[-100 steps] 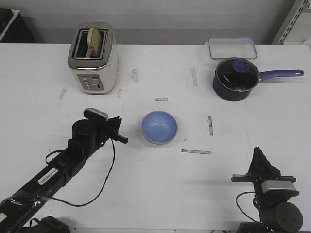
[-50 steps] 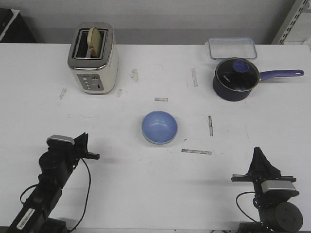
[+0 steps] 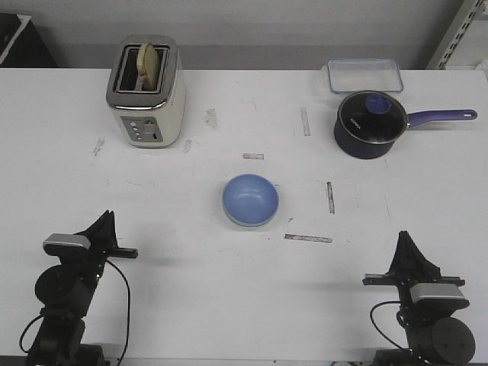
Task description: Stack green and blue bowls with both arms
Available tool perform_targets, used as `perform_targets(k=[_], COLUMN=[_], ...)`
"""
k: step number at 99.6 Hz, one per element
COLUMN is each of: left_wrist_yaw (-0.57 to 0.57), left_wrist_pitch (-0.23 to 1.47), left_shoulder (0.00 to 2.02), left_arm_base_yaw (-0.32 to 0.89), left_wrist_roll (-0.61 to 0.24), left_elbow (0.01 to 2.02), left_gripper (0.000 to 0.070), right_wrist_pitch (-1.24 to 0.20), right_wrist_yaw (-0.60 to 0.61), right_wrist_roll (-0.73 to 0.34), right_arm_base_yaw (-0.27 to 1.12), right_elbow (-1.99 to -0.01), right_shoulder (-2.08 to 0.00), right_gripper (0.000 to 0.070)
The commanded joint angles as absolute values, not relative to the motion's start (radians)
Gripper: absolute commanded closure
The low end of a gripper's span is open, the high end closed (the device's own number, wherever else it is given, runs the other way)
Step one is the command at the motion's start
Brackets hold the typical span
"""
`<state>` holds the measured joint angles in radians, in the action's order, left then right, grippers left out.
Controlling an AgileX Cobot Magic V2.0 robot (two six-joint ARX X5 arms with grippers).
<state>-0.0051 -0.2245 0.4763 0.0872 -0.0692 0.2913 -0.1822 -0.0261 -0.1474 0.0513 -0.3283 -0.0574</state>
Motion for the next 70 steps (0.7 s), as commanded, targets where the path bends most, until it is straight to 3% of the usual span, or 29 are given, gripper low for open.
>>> perform_targets(k=[1,26,34,70], left_wrist_yaw=[-0.008,-0.008,-0.012,-0.009], left_wrist_pitch=[-0.237,-0.237,-0.189,-0.181], left_shoulder=[0.455,0.359,0.287,0.079], left_arm_base_yaw=[0.086,0.086,0.084,0.055], left_wrist_roll=[-0.064,-0.064,-0.028,-0.018], left_elbow=[0.298,0.298,0.284,0.109], left_gripper=[0.0699,0.0699,0.0699,0.0699], right_wrist_pitch=[-0.172,-0.172,-0.172,-0.172], right_wrist_yaw=[-0.026,-0.026,-0.026,-0.026], right_wrist_roll=[-0.160,-0.160,-0.160,-0.160], right_arm_base_yaw=[0.052,0.052,0.052,0.052], right_elbow=[-0.332,-0.332,-0.332,-0.332], right_shoulder=[-0.052,-0.052,-0.052,-0.052], right_gripper=[0.0697,0.0697,0.0697,0.0697])
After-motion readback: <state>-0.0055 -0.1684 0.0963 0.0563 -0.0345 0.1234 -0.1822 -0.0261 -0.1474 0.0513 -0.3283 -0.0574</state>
